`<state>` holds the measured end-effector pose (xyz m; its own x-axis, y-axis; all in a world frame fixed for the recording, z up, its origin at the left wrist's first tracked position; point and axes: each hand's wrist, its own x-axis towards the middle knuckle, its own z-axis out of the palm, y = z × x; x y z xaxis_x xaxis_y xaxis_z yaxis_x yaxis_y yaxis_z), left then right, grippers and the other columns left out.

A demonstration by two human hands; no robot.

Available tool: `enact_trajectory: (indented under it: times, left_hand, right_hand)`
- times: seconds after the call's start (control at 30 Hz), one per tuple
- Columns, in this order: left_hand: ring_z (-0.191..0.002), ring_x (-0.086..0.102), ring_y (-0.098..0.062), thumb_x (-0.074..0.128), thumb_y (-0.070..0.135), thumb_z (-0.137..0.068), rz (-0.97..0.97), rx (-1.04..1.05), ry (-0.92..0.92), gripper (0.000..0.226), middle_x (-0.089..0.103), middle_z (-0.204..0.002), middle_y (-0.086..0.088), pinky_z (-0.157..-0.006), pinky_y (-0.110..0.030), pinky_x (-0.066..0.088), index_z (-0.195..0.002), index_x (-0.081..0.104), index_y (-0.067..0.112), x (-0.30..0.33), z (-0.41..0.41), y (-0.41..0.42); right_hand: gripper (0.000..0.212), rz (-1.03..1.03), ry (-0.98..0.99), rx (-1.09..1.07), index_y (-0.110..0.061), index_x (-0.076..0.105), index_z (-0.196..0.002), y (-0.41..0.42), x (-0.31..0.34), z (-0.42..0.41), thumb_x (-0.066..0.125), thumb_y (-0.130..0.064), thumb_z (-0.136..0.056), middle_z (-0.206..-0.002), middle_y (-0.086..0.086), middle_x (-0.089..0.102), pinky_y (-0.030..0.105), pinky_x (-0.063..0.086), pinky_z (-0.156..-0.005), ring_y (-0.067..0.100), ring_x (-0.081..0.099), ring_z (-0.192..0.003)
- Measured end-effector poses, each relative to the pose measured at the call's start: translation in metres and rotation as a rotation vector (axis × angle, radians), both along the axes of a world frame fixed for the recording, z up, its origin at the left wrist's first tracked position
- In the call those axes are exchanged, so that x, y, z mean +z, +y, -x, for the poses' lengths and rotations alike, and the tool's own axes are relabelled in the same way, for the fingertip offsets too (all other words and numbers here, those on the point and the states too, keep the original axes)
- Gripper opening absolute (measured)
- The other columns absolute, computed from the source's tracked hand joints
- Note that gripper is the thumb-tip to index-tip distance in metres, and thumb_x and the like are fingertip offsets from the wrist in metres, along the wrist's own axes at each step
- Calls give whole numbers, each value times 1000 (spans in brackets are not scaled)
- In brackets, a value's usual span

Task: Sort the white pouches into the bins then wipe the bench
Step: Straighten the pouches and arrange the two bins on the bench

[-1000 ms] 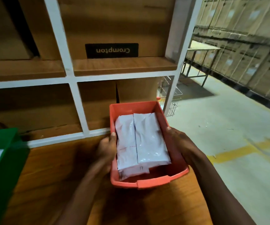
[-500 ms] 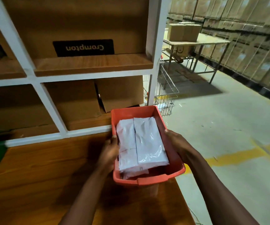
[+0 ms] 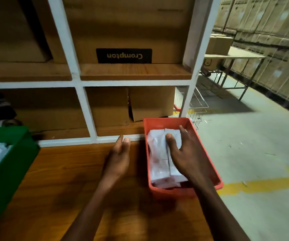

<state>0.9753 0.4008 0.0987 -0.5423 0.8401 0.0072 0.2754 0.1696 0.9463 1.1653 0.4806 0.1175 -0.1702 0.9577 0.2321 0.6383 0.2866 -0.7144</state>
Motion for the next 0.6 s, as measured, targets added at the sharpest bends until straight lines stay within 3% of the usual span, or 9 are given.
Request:
enact_trajectory:
  times: [0.17, 0.23, 0.3, 0.37, 0.47, 0.6]
  left_hand:
    - [-141, 37, -14, 37, 56, -98, -29, 17, 64, 60, 40, -154, 6, -108, -25, 24, -152, 32, 31, 7, 94, -79]
    - [-141, 37, -15, 36, 68, -93, -14, 26, 137, 70, 40, -154, 4, -111, -24, 23, -152, 33, 29, 8, 137, -113]
    - [-142, 36, -17, 32, 79, -83, 7, 50, 141, 83, 37, -156, 4, -118, -35, 25, -153, 31, 34, 13, 179, -147]
    - [-143, 34, -17, 33, 76, -87, 16, 100, 157, 78, 34, -157, 5, -120, -41, 26, -152, 31, 34, 15, 218, -178]
    - [-142, 36, -18, 33, 67, -93, 43, 167, 292, 69, 38, -155, 4, -115, -28, 25, -151, 37, 30, 20, 265, -211]
    - [-144, 32, -13, 35, 60, -93, 91, 210, 280, 67, 34, -158, 6, -110, -20, 22, -152, 35, 29, 19, 319, -231]
  right_hand:
    - [73, 43, 51, 132, -31, 30, -155, -77, 8, 107, 38, -71, -94, -159, -5, 39, 41, 36, -115, 18, 38, -145]
    - [76, 83, 72, 178, -31, 27, -156, -102, 7, 146, 37, -72, -93, -158, 0, 40, 42, 38, -114, 22, 40, -143]
    - [79, 120, 88, 221, -32, 26, -157, -127, 4, 189, 36, -75, -91, -155, 3, 44, 42, 42, -110, 24, 46, -138]
    - [81, 159, 96, 260, -32, 26, -157, -151, 0, 234, 34, -77, -90, -154, 4, 46, 41, 42, -107, 25, 47, -137]
    - [82, 199, 136, 313, -32, 30, -155, -177, -6, 290, 32, -80, -88, -154, 4, 46, 45, 43, -109, 27, 48, -136]
    - [84, 209, 145, 379, -29, 32, -154, -196, -15, 349, 32, -80, -87, -157, 1, 42, 45, 42, -110, 27, 48, -137]
